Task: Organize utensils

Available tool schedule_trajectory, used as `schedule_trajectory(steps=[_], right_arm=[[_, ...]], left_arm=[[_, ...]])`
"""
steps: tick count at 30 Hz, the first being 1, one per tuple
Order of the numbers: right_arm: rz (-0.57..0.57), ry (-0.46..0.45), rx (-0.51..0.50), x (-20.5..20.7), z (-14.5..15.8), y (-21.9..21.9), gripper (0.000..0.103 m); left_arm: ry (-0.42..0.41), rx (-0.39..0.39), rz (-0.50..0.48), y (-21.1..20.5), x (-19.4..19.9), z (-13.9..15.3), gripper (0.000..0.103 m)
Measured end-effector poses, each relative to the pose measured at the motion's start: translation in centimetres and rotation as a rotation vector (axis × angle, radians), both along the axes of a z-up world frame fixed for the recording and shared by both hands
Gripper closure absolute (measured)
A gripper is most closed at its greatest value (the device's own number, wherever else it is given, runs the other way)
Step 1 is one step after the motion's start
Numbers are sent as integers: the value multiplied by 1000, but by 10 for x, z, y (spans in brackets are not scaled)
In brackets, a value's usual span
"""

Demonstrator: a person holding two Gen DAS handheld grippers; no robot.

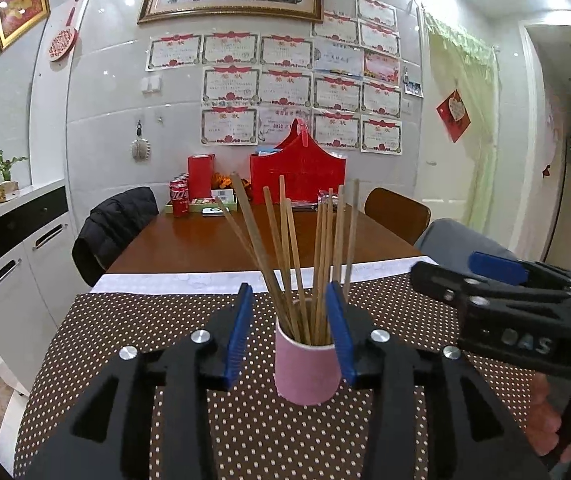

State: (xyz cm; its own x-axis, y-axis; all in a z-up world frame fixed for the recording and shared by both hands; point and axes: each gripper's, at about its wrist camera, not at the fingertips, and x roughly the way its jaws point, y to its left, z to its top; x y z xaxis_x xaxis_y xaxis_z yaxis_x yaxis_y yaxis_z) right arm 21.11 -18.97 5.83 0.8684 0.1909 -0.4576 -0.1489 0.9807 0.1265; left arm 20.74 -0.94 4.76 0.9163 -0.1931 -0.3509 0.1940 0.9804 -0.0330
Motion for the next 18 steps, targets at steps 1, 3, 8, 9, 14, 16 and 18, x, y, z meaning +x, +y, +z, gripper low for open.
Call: schedule_trajectory(steps=[1, 3, 8, 9, 14, 16, 18], right_arm=[[1, -9, 1, -8, 0, -1, 18], [5, -24, -8, -22, 0, -1, 16], [1, -68, -35, -63, -4, 0, 14], [-3, -77, -40, -68, -5, 0, 14], [-14, -115, -35, -95, -12, 0, 11], [-14, -126, -35, -103, -18, -1, 10], [-25, -134, -33, -108, -25, -2, 9]], left_arm=[[-4, 2, 0, 0, -7, 0, 65], [-18, 9, 5, -1, -20, 1, 63], [-49, 4, 25, -2, -53, 1, 54], [-55, 7, 31, -2, -61, 0, 54], [-93, 5, 70, -2, -89, -8, 48], [-103, -1, 83, 0, -98, -14, 46], [-100, -5, 91, 0, -104, -22, 46]])
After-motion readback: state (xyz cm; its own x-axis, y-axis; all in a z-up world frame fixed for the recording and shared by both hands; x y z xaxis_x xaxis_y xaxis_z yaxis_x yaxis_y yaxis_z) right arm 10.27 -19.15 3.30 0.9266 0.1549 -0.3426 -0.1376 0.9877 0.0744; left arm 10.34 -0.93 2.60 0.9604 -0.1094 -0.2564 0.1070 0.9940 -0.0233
